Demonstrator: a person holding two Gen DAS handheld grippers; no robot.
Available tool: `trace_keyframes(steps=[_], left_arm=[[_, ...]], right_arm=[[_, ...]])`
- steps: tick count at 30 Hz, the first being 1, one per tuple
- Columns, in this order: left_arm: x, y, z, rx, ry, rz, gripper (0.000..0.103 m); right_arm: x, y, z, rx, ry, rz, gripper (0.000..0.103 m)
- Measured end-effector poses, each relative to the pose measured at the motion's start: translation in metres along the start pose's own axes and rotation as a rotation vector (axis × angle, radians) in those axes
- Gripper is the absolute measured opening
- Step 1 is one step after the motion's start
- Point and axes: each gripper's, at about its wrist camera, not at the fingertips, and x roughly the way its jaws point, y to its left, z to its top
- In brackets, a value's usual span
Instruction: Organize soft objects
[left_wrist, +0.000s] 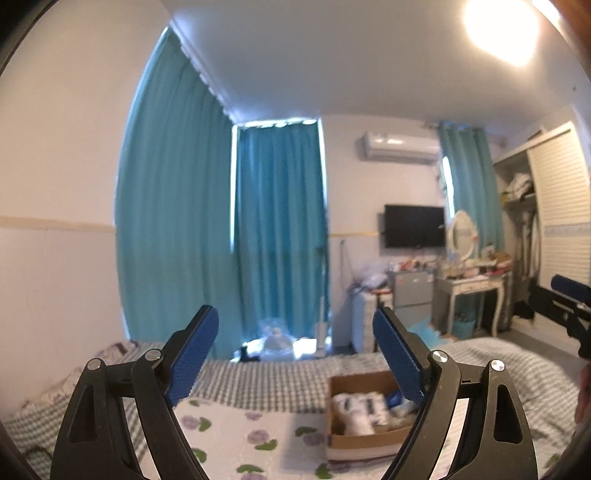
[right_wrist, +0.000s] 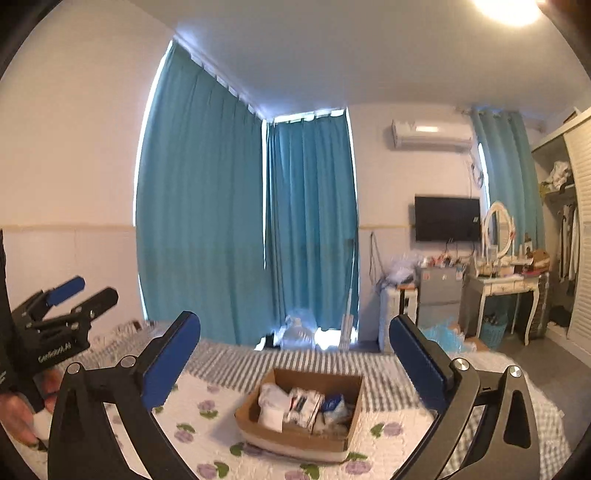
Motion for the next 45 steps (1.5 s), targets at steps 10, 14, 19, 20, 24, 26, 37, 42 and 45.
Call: trace_keyframes(steps=[10,14,19,20,24,26,37,42,45], left_arm=[[0.054,-0.015,-0.090,0.036,0.134,-0.027,0.087],[0.058,-0.021,-0.104,0.054,0.176,-0.058,0.087],[0.060,-0.025,-0.114,0.035,0.211,-0.077,0.087],[0.061,-0.027,-0.116,0.039,0.214,-0.079,0.087],[0.060,-0.033,-0.122,0.045,0.228,-0.086,0.087],[0.060,-0.033,-0.122,0.031,0.231,-0.095,0.087],[0.067,-0.032,-0.130,0.019,0.280,-0.121,0.087],[0.066,-0.032,-0.129,0.022,0.278,-0.122,0.087],[0.065,-0.032,-0.129,0.024,0.268,-0.119,0.087]], right_arm=[[0.076,-0.009,-0.097,0.011,0.111,-0.063,0.103],[0.091,-0.018,-0.119,0.035,0.164,-0.065,0.103],[0.087,-0.024,-0.127,0.050,0.170,-0.089,0.103],[0.087,-0.024,-0.127,0.051,0.170,-0.092,0.103],[0.085,-0.027,-0.130,0.068,0.171,-0.106,0.103],[0.085,-0.026,-0.129,0.067,0.171,-0.112,0.103],[0.088,-0.022,-0.136,0.049,0.181,-0.125,0.103],[0.089,-0.024,-0.138,0.062,0.184,-0.126,0.103],[0.088,-0.026,-0.138,0.072,0.187,-0.126,0.103]])
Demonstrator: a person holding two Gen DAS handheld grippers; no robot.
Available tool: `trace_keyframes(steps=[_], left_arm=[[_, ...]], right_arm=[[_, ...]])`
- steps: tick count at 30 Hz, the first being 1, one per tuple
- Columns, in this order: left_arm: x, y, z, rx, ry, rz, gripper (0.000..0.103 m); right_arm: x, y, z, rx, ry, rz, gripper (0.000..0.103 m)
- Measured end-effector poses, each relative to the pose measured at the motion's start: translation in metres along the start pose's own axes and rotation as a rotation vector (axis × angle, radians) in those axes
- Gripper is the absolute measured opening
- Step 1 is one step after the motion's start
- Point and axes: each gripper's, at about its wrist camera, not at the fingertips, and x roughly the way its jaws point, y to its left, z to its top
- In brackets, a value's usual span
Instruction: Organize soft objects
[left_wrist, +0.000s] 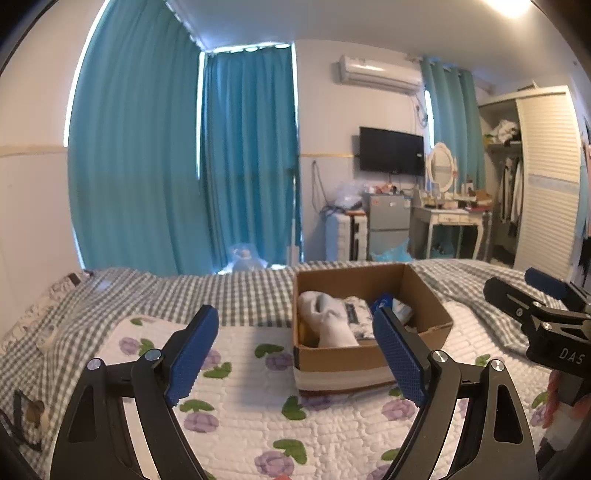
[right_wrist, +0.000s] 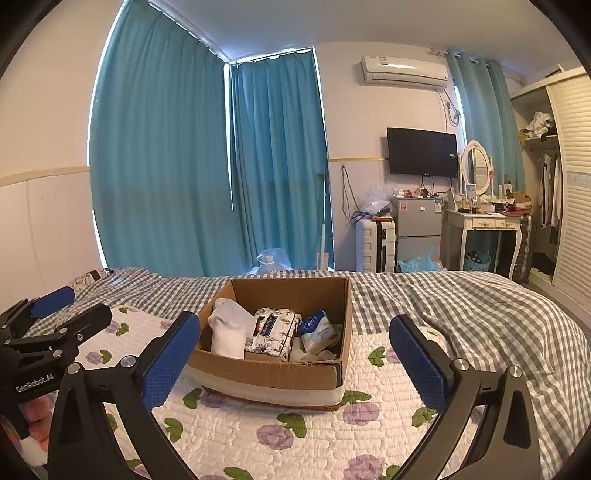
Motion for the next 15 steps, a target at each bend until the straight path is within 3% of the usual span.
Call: trace_keyframes(steps=[15], left_arm=[[0.0007,-0.0021,-0.0040,0.017,0.004,0.010,0.087]], right_arm=[[0.0030,0.0004,-0.0019,0.001,0.014,-0.003,0.103]])
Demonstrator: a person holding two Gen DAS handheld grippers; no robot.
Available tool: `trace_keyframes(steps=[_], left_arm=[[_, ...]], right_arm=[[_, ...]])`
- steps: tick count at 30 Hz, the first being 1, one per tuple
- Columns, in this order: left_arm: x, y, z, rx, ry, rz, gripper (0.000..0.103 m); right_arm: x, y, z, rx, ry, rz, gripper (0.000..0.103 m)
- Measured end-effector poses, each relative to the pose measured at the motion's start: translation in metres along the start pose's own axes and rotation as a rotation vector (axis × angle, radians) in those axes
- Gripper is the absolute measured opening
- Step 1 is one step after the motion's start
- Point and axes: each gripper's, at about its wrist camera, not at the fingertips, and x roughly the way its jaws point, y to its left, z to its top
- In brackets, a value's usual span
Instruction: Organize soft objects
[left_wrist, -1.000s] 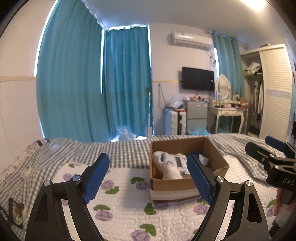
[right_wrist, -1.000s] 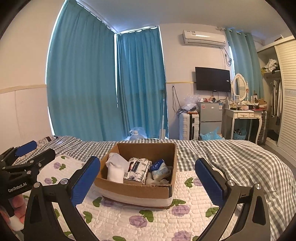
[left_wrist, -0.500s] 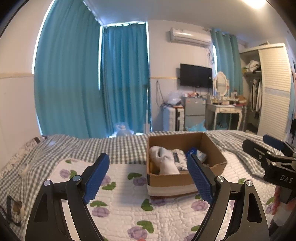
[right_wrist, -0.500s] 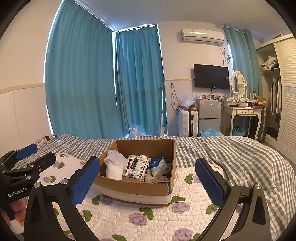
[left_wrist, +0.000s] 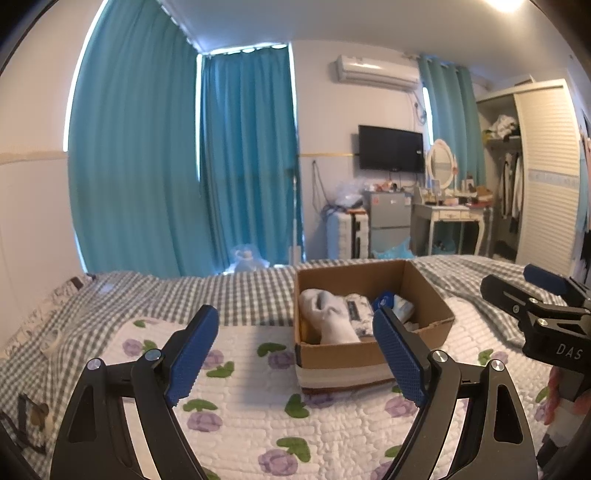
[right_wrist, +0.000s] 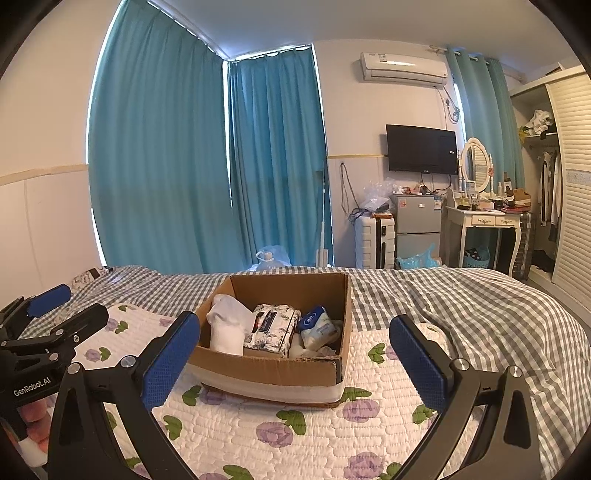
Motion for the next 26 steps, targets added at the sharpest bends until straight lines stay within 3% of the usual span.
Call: trace_keyframes(steps=[26], left_arm=[[0.0003,0.0071,-0.0040,-0.009,0.015,0.003,0.087]], right_arm=[[0.0055,0.0013,-0.0054,-0.012,0.021,0.000,0.103]])
